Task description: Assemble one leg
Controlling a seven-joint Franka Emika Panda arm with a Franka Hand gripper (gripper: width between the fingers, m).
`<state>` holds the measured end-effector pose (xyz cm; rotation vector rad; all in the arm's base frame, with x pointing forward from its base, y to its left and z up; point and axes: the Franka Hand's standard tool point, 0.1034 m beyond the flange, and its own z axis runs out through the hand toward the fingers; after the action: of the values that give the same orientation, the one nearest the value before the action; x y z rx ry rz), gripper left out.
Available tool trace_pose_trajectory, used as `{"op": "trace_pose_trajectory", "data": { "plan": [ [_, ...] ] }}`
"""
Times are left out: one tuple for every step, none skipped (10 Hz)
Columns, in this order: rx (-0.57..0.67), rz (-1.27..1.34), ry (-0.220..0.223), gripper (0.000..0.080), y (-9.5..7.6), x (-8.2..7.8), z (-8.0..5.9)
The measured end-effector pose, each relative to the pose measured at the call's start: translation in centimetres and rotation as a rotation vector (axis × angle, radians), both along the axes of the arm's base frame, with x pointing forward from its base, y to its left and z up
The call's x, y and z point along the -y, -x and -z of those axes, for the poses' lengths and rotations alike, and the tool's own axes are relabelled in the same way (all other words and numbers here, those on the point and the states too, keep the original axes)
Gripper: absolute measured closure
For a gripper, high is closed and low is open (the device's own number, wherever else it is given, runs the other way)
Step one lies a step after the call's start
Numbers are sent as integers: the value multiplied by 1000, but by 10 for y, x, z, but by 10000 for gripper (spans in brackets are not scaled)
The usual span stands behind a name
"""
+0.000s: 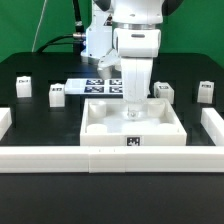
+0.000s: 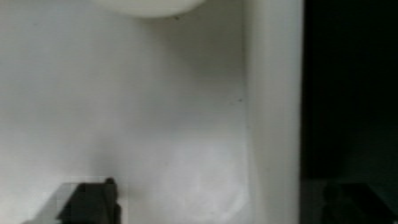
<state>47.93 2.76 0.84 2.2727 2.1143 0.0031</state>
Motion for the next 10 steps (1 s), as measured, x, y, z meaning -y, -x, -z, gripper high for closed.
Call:
{"op": "trace_pose_trajectory", "data": {
  "plan": [
    [-1, 0, 0, 413, 0, 0, 0],
    [-1, 1, 0, 549, 0, 0, 0],
    [-1, 1, 0, 721, 1, 0, 0],
    [-2, 1, 0, 721, 1, 1, 0],
    [-2, 1, 0, 742, 1, 1, 0],
    [-2, 1, 0, 742, 1, 1, 0],
    [-2, 1, 0, 742, 1, 1, 0],
    [-2, 1, 0, 742, 1, 1, 0],
    [-2, 1, 0, 742, 1, 1, 0],
    [-3, -3, 1, 742, 1, 0, 0]
  ]
}}
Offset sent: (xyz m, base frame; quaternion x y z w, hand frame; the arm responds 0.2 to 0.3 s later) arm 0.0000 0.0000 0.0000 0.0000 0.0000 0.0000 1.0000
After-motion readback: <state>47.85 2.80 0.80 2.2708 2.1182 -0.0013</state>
